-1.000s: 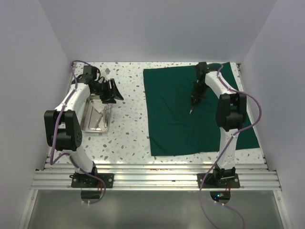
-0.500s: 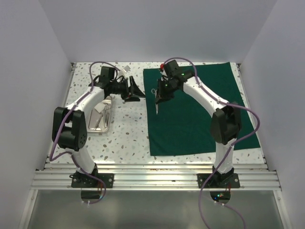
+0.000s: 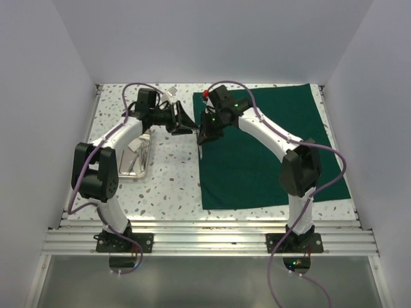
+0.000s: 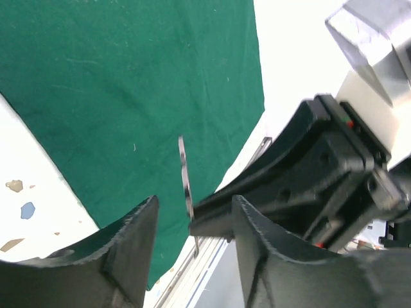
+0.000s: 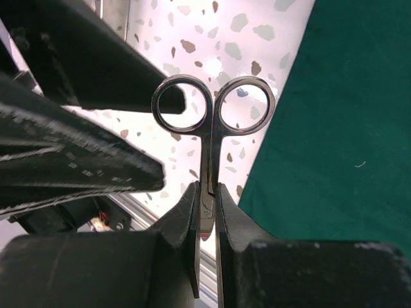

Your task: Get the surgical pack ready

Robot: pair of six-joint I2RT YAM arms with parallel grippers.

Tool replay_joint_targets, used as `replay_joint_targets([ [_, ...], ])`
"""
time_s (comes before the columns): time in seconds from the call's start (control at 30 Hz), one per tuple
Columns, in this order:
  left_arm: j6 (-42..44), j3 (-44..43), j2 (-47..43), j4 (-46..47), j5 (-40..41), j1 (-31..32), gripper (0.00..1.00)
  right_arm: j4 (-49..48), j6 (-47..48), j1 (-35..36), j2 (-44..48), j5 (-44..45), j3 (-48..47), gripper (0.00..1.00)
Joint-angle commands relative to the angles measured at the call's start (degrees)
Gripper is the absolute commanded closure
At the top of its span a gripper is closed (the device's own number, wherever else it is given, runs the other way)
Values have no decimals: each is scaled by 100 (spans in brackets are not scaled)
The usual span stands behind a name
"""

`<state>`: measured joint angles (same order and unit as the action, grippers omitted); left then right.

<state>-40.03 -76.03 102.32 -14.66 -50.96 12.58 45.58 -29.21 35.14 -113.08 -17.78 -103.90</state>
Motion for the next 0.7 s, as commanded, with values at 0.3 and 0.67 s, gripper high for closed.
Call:
replay_joint_targets([
  [0.3, 275, -61, 174, -255, 41, -53, 100, -59, -23, 169, 207, -279, -403, 99],
  [0.67, 2454, -693, -573, -2726, 2859, -1222, 100, 574, 170, -279, 102, 64, -61, 59],
])
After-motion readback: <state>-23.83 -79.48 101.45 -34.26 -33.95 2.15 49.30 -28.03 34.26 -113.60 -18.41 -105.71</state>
